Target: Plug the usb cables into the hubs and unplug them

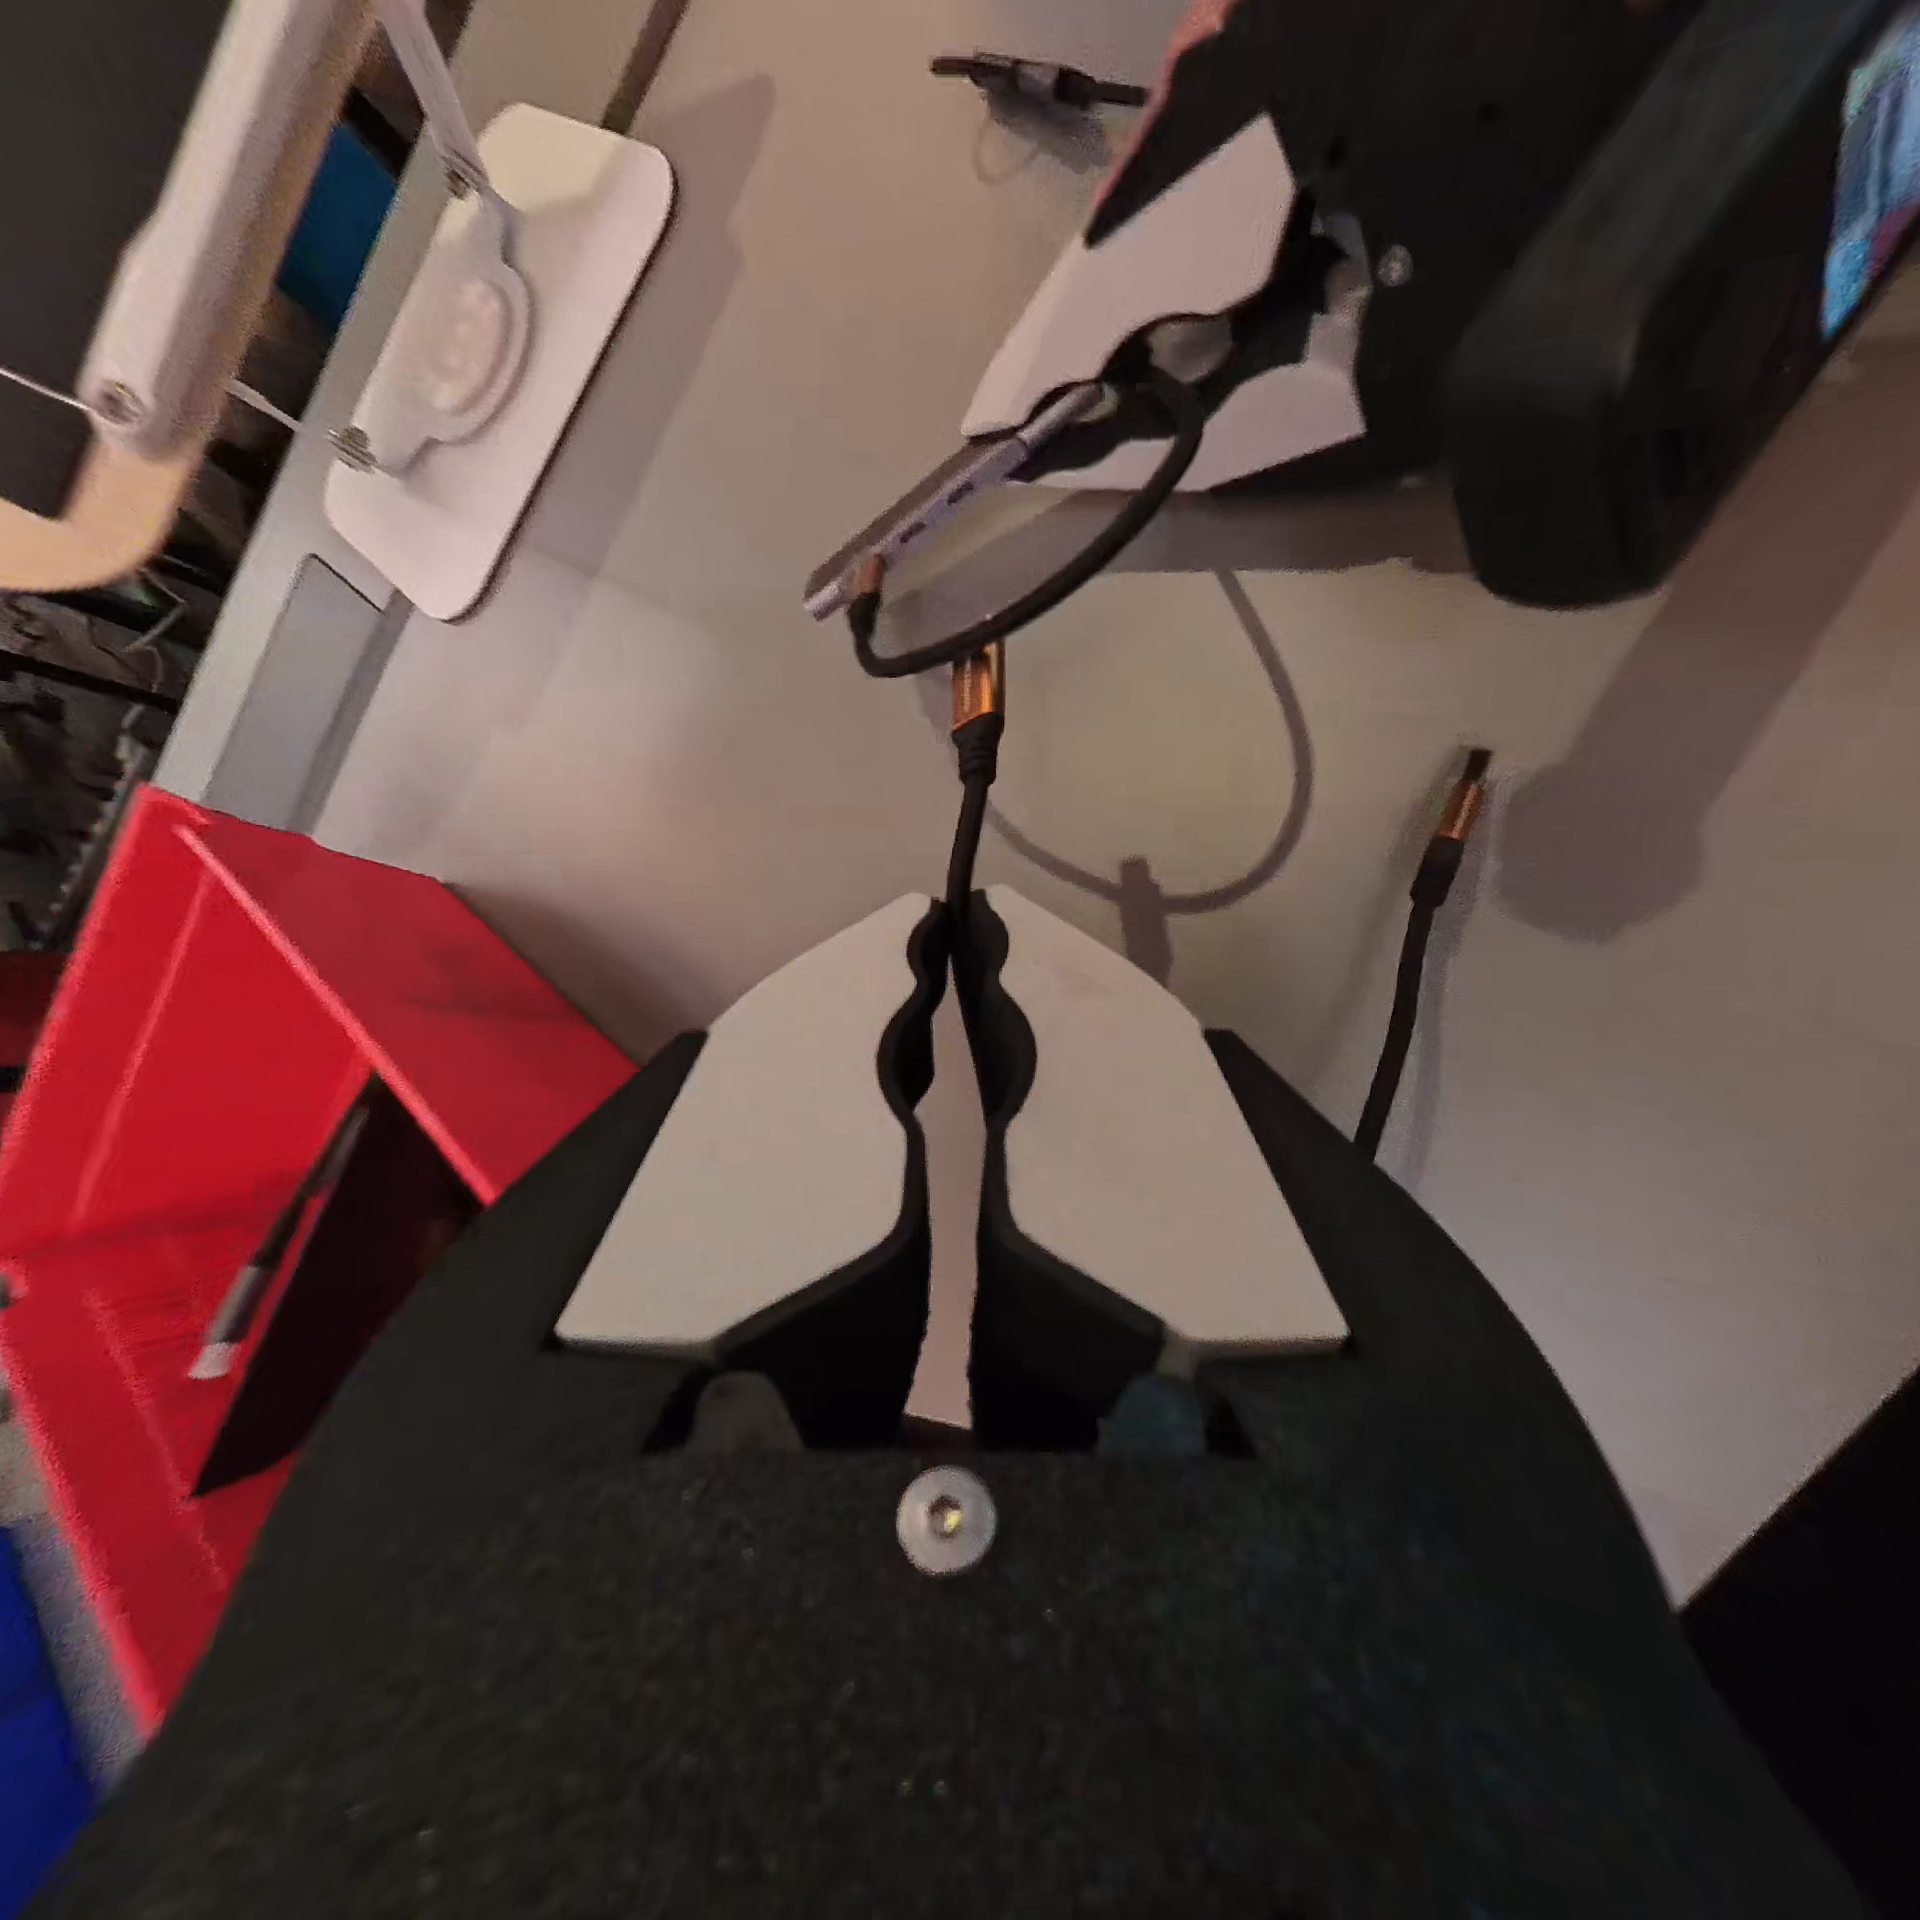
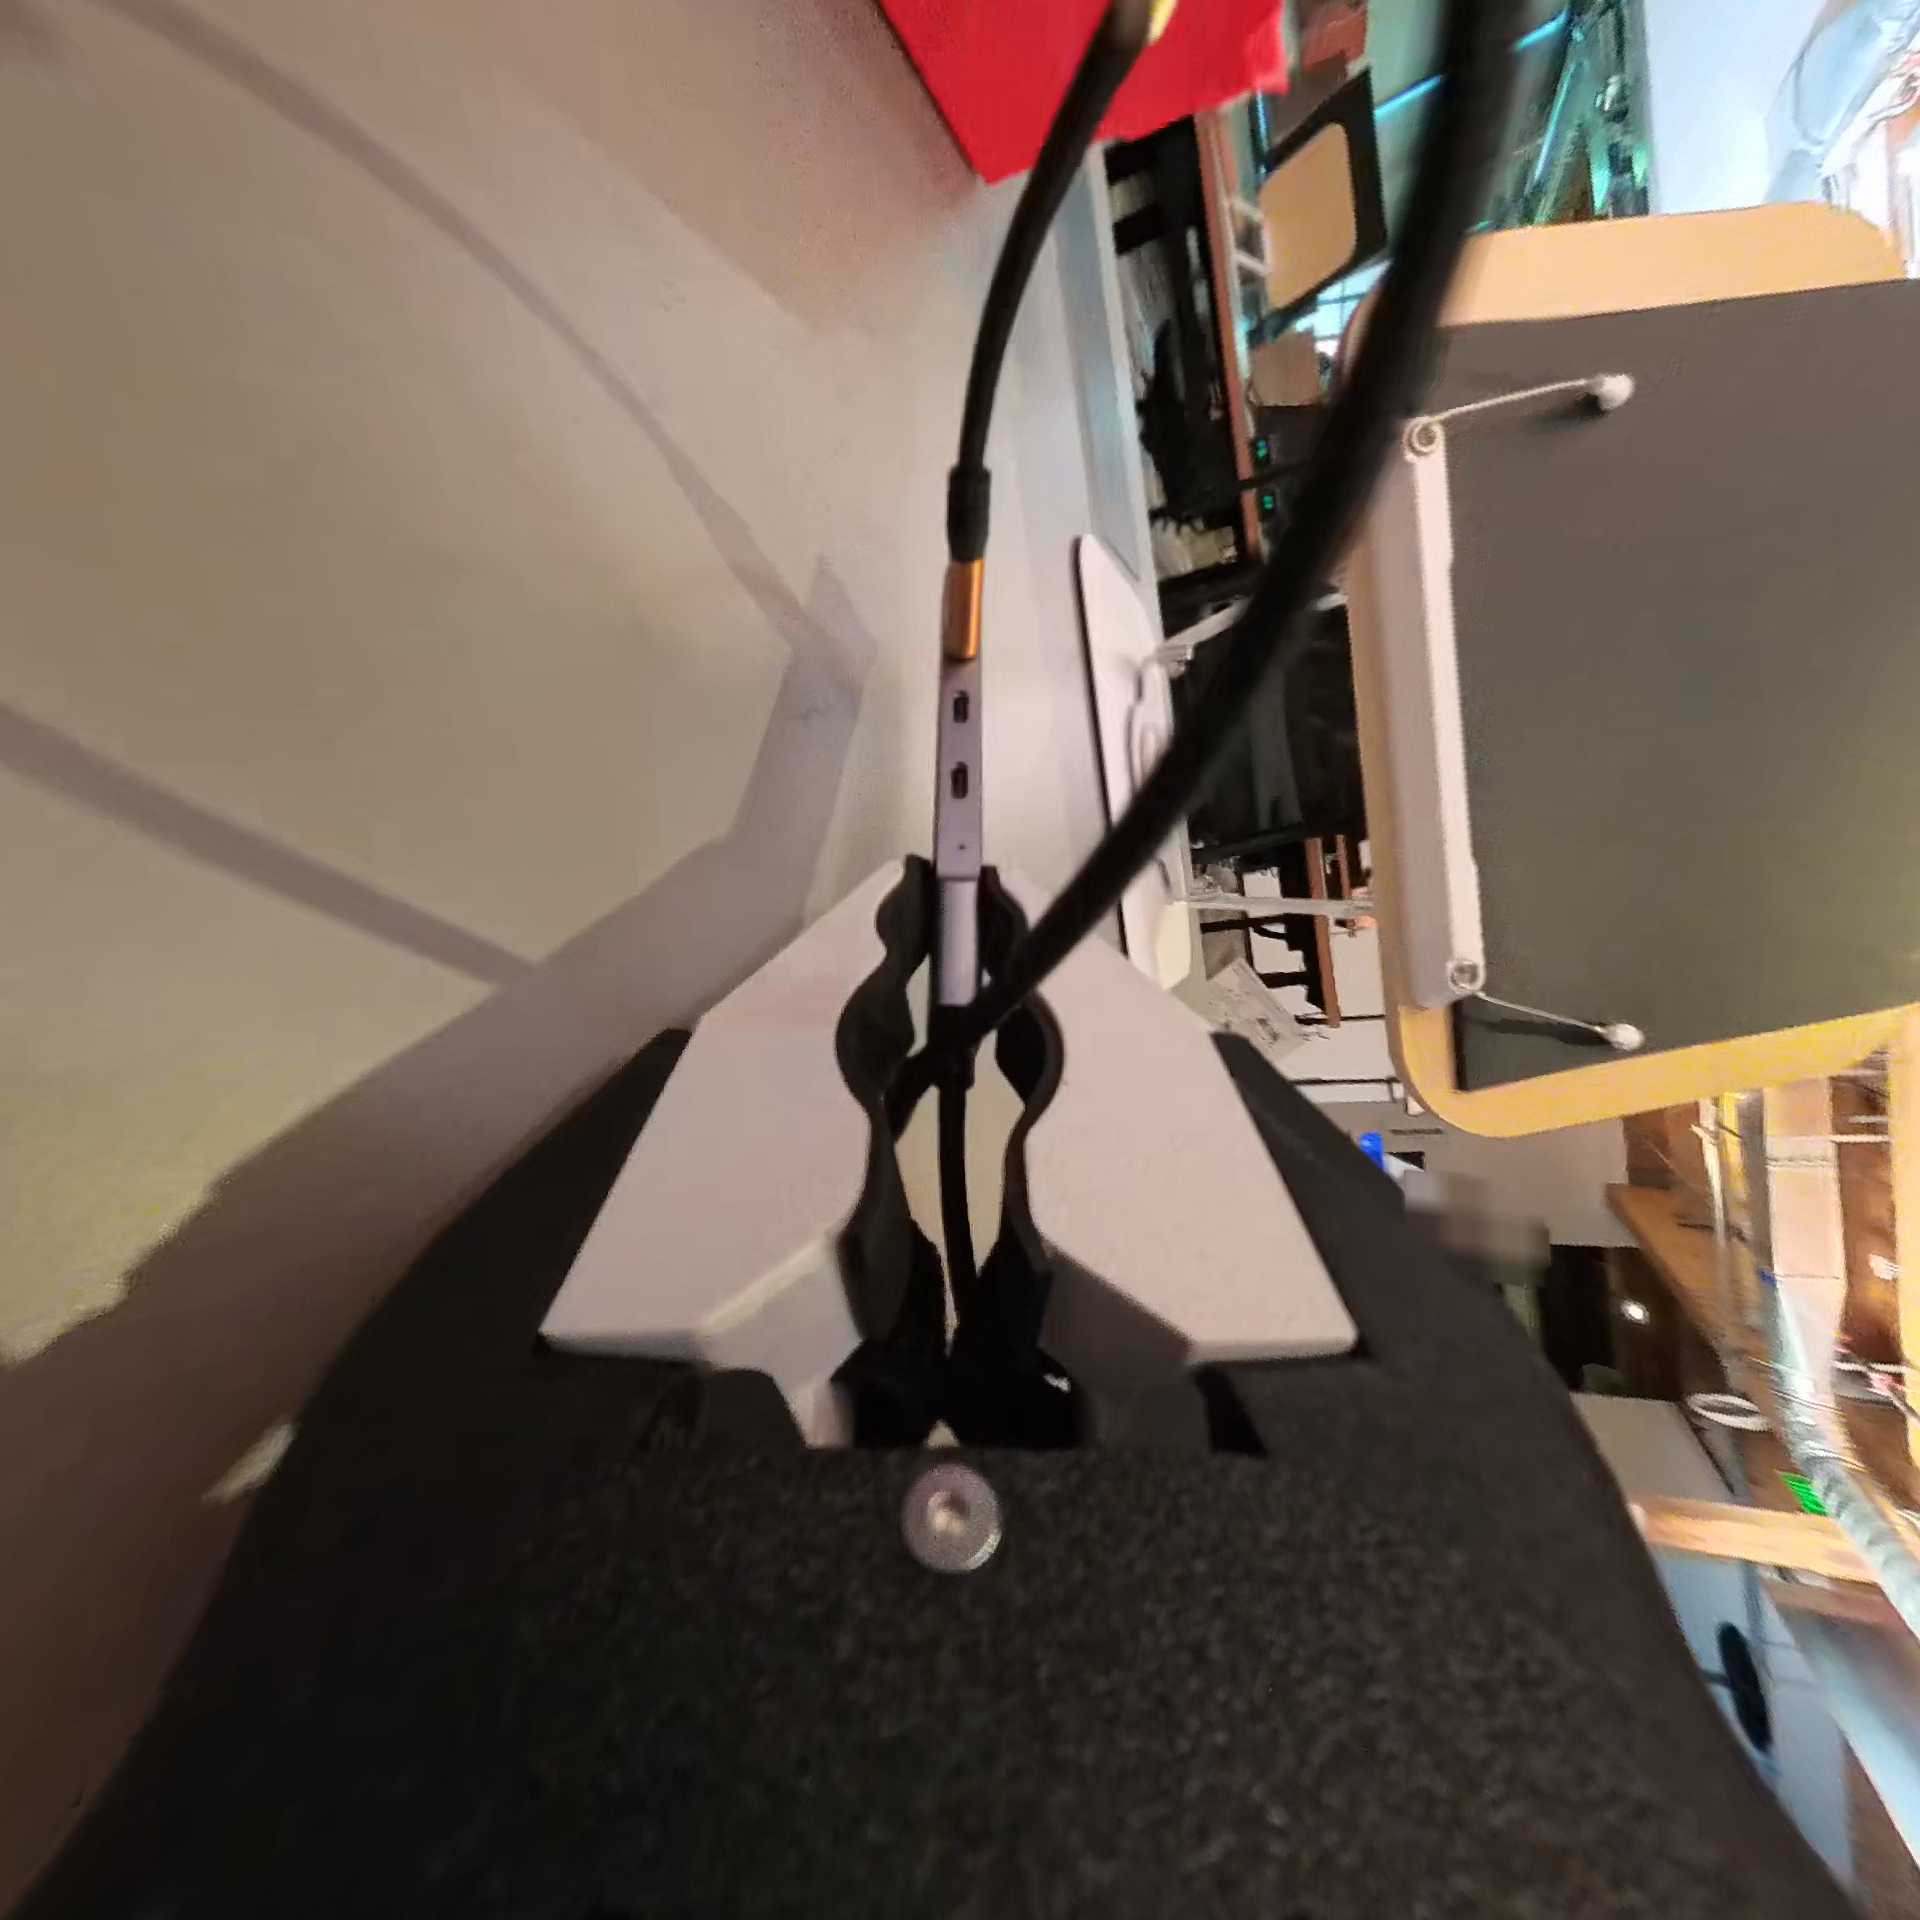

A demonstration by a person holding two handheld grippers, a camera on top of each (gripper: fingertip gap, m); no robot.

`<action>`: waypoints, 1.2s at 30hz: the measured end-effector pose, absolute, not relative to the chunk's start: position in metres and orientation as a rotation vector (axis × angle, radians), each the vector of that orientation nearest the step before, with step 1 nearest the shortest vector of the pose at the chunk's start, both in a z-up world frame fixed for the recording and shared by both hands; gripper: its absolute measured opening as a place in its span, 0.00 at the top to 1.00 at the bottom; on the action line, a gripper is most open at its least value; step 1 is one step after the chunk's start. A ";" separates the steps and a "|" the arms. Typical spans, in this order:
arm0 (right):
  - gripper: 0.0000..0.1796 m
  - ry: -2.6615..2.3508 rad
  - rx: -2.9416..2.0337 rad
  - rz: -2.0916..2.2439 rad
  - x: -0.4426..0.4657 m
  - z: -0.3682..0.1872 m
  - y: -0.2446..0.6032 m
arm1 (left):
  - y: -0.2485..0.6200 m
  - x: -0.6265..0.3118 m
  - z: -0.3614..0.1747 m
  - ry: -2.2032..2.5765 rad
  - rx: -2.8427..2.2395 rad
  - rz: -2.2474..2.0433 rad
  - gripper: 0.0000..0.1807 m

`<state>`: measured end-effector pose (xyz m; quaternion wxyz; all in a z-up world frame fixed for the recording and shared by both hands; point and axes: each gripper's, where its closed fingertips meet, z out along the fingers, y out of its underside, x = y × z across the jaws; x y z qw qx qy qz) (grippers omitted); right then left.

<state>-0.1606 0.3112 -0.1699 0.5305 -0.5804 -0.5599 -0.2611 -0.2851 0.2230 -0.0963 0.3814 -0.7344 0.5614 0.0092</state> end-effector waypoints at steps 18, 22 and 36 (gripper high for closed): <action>0.96 -1.374 -1.323 -0.700 -0.167 -0.170 0.308 | 0.251 -0.241 -0.135 1.671 -1.963 0.144 0.98; 0.96 -1.373 -1.312 -0.700 -0.169 -0.168 0.307 | 0.258 -0.239 -0.142 1.623 -1.966 0.172 0.98; 0.96 -1.374 -1.318 -0.688 -0.172 -0.168 0.306 | 0.261 -0.235 -0.154 1.570 -1.973 0.150 0.98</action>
